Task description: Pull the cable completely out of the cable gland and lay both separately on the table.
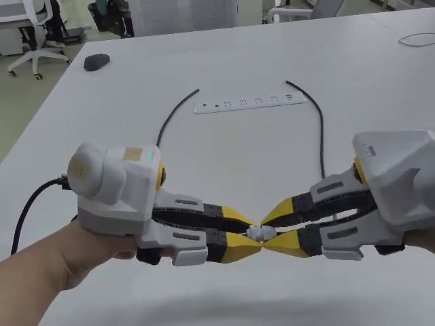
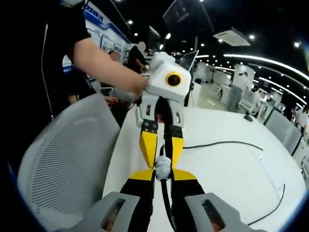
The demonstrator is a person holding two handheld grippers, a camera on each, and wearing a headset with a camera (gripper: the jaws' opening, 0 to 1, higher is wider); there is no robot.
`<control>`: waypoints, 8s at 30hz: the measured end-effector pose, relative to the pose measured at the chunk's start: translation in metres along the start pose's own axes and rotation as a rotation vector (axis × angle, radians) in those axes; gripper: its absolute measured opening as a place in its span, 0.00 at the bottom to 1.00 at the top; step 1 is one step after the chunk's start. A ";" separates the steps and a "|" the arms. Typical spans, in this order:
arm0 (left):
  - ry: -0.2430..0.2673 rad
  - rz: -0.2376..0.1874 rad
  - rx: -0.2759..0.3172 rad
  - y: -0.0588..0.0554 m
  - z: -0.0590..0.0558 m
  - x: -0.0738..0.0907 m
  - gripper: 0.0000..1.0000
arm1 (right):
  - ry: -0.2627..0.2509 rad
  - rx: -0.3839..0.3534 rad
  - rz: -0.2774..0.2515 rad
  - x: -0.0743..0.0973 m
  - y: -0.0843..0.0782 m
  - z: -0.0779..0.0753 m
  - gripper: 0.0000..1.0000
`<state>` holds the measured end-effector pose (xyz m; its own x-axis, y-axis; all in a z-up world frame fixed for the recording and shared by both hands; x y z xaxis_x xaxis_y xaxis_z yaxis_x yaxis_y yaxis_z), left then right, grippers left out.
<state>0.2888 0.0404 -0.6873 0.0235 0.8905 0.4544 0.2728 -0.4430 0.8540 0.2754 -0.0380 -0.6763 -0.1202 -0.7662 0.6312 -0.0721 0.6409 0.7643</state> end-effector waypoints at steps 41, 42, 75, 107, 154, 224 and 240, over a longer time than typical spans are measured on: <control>0.113 -0.028 0.008 -0.016 0.005 0.022 0.15 | -0.178 -0.218 0.242 0.039 -0.071 -0.011 0.00; 0.119 -0.030 0.009 -0.017 0.006 0.025 0.15 | -0.187 -0.230 0.247 0.042 -0.075 -0.012 0.00; 0.183 -0.015 0.051 -0.032 0.000 0.030 0.15 | -0.258 -0.415 0.391 0.075 -0.133 -0.014 0.22; 0.155 -0.009 -0.032 -0.015 -0.009 0.015 0.15 | -0.155 -0.249 0.262 0.010 -0.035 -0.002 0.00; 0.252 0.014 -0.065 -0.022 -0.006 0.047 0.15 | -0.249 -0.278 0.144 0.022 -0.009 -0.011 0.17; 0.407 0.002 -0.100 -0.037 -0.006 0.075 0.15 | -0.105 -0.012 0.139 -0.064 0.029 -0.007 0.09; 0.482 -0.066 -0.062 -0.053 -0.018 0.104 0.15 | -0.072 0.037 0.176 -0.075 0.037 -0.006 0.00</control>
<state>0.2594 0.1543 -0.6811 -0.4434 0.7742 0.4517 0.2003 -0.4057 0.8918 0.2878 0.0427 -0.6943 -0.2050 -0.6379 0.7423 -0.0798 0.7668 0.6369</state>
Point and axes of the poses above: the centre of the closed fingertips' face, and the gripper's own axes: x roughly backward along the fingers, z roughly to its left, y roughly out of its top, the point moved 5 cm from there along x, roughly backward along the fingers, and after that the axes turned 9 degrees about z, right-handed, at the moved point
